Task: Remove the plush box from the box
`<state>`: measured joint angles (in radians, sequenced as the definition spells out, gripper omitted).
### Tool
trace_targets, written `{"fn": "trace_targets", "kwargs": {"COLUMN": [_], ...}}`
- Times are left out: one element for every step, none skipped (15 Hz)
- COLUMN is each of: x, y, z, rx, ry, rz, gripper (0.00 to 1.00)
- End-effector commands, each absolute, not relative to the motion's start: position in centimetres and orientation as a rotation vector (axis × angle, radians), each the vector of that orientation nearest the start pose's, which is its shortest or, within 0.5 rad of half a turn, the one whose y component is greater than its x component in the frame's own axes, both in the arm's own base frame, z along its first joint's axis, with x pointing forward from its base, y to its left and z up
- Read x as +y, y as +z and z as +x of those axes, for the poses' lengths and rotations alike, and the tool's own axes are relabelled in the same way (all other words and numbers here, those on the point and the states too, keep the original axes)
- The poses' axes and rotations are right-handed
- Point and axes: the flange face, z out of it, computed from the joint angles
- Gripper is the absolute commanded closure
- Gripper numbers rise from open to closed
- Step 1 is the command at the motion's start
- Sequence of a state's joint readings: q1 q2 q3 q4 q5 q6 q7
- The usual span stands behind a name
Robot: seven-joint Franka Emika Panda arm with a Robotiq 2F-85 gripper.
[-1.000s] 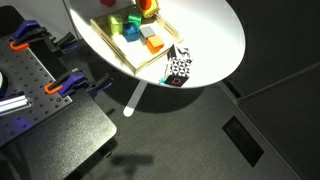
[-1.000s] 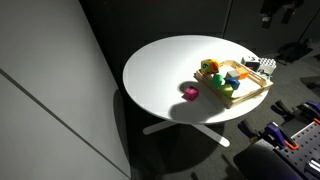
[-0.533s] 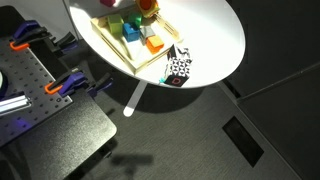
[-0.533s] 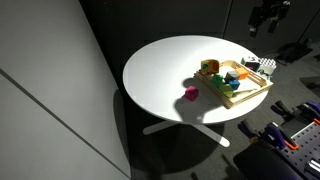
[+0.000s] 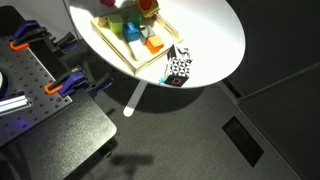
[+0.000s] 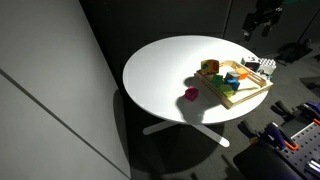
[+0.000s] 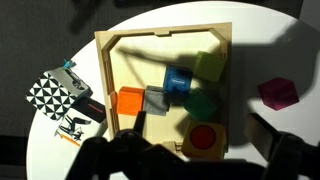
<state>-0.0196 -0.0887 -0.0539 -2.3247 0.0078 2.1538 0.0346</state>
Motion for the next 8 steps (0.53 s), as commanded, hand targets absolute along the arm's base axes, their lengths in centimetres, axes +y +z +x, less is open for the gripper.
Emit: {"fn": "trace_targets", "kwargs": {"x": [-3.57, -3.57, -3.58, -3.58, -3.58, -3.58, -3.37, -3.15], "y": [36.98, 36.99, 37.00, 37.01, 37.01, 37.01, 36.64, 36.36], "z": [48.52, 48.53, 48.54, 48.54, 48.54, 48.55, 49.04, 49.35], "rx": [0.175, 0.176, 0.176, 0.176, 0.176, 0.176, 0.182, 0.182], "ry": [0.129, 0.128, 0.128, 0.127, 0.127, 0.127, 0.138, 0.133], "rz": [-3.121, -3.121, -3.121, -3.121, -3.121, -3.121, -3.110, -3.098], "gripper": [0.00, 0.00, 0.00, 0.00, 0.00, 0.00, 0.00, 0.00]}}
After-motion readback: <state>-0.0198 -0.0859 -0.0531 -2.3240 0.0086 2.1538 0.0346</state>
